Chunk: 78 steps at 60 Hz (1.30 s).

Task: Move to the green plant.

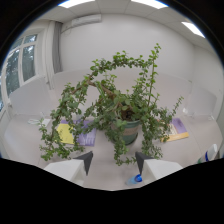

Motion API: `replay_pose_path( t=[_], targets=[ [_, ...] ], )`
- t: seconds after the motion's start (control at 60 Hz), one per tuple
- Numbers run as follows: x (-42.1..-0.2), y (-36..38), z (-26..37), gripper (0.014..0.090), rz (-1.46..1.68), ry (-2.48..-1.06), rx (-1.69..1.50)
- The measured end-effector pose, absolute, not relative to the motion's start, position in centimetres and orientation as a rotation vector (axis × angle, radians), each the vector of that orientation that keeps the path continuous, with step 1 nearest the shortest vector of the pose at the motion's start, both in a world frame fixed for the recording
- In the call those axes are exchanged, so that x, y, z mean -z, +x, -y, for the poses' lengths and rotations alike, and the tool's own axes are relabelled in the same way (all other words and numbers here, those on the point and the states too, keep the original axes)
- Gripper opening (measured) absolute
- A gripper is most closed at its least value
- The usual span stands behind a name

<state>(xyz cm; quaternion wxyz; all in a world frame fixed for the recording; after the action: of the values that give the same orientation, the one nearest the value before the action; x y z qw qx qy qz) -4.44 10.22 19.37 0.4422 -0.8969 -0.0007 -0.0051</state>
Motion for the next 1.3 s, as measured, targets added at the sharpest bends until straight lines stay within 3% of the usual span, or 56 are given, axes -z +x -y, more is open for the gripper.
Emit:
replay_pose_path(
  t=[0.417,1.3],
  targets=[
    [-19.1,-4.0,-16.0,0.0842,-0.023,-2.217,0.046],
    [-18.6,-3.5,-17.6,0.0840,-0.015,-2.217,0.024]
  ],
)
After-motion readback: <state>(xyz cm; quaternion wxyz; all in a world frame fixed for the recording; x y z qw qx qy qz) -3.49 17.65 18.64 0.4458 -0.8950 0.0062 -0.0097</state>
